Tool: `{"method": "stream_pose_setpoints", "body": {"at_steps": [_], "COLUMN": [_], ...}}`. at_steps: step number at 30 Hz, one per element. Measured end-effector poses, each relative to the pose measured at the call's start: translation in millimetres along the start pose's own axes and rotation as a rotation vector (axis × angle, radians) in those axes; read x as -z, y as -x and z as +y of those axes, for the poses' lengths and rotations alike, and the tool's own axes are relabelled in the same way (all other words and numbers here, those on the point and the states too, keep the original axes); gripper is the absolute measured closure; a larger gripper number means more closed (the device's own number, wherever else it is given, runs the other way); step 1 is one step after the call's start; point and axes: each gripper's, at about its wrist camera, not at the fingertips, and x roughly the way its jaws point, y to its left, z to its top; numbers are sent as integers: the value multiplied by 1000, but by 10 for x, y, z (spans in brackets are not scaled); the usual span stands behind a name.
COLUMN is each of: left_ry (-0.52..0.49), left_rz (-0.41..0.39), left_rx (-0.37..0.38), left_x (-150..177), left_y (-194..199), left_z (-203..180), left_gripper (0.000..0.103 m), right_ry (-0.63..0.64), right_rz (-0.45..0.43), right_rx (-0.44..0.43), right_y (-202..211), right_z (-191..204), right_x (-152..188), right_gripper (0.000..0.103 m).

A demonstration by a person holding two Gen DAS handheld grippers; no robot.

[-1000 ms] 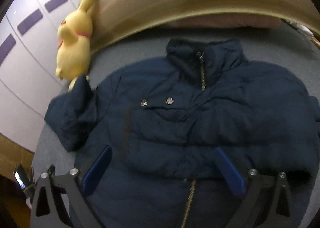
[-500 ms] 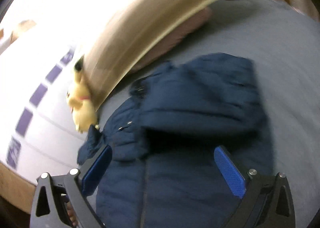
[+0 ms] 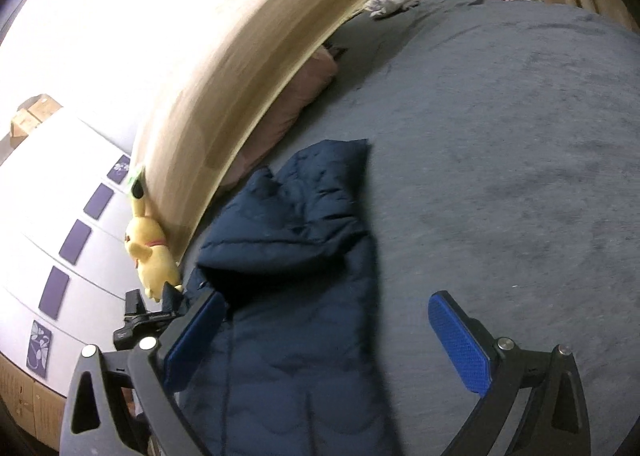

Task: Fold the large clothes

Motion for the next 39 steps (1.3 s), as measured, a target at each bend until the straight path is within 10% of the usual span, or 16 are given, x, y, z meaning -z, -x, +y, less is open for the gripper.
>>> {"method": "stream_pose_setpoints", "body": {"at_steps": [5, 18, 21, 23, 26, 30, 33, 35, 39], "left_ry": [-144, -137, -147, -159, -164, -180, -174, -173, -166], "left_rz": [-285, -226, -237, -242, -240, -248, -246, -246, -247], "left_rx": [-87, -190, -191, -196, -197, -219, -242, -247, -241], "left_x": [-193, 97, 196, 228, 258, 293, 302, 296, 295], "left_y": [680, 118, 199, 208, 183, 161, 157, 152, 148], "left_z": [-57, 393, 471, 515, 528, 520, 519, 513, 515], "left_gripper": [94, 93, 93, 93, 92, 91, 91, 91, 91], "right_ry": [-1, -102, -104, -51, 58, 121, 142, 146, 191], "right_rz": [0, 135, 192, 230, 164, 197, 154, 123, 108], "right_rx": [6, 18, 16, 69, 117, 253, 262, 241, 232], "right_y": [-103, -1487, -1747, -1882, -1768, -1925, -1828, -1652, -1333], "right_z": [6, -36, -26, 52, 282, 219, 307, 378, 479], "right_x": [-161, -1029, -1078, -1074, -1065, -990, -953, -904, -746], "right_gripper": [0, 1, 29, 72, 83, 82, 62, 7, 7]}}
